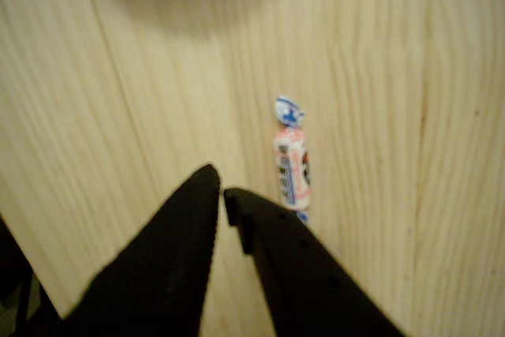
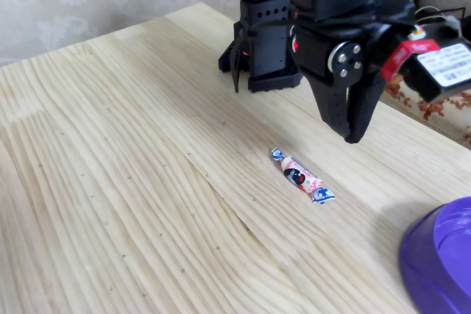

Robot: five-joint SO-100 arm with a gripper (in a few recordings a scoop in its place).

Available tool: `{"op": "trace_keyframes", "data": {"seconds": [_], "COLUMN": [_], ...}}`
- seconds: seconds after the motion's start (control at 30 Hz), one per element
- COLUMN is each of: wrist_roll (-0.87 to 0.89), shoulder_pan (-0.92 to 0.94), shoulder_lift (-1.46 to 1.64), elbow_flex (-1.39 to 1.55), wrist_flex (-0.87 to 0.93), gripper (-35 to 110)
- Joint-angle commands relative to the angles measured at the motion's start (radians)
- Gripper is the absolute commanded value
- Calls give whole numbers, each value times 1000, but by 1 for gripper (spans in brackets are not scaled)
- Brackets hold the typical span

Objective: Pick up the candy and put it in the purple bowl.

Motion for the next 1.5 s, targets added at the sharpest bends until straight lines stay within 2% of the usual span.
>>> {"op": "trace_keyframes", "data": {"seconds": [0.0,1.37,1.4,1.47], "wrist_roll": [-29,-262,-265,-255], "shoulder_pan": [0,199,199,199], "shoulder_lift": [29,8,12,25], "elbow_flex": [-11,107,107,107], "wrist_flex": [-11,-121,-120,-106], "gripper": [0,0,0,14]}}
